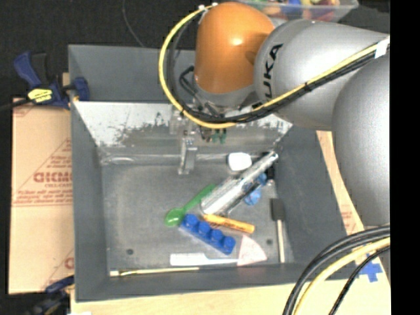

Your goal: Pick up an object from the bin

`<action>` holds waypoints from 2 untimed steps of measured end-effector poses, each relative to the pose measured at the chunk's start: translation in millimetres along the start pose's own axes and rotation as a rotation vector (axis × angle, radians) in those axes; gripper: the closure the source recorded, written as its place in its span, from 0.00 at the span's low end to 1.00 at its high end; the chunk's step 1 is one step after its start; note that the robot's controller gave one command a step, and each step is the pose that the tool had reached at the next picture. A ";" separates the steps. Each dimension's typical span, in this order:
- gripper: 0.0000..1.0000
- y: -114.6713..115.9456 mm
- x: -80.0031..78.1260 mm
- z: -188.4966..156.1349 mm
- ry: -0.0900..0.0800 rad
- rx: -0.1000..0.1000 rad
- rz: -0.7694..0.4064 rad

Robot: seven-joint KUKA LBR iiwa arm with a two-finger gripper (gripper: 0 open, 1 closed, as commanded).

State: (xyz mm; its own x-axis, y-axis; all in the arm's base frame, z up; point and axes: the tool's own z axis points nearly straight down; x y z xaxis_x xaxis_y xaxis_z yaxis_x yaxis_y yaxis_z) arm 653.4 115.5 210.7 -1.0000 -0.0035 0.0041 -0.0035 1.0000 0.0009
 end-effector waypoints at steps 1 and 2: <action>0.00 -0.5 -1.7 -5.2 -0.009 -0.001 0.003; 0.00 -68.4 47.4 128.5 -0.014 0.001 -0.104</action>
Offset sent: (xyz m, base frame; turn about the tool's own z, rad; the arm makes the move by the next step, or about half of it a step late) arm -0.0533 -0.0730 -0.1407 -0.1116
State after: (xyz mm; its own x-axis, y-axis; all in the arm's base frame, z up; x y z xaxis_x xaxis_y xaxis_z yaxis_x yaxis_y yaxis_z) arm 605.7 47.1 82.4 -0.9942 -0.1068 -0.0097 -0.1069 0.9943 0.0000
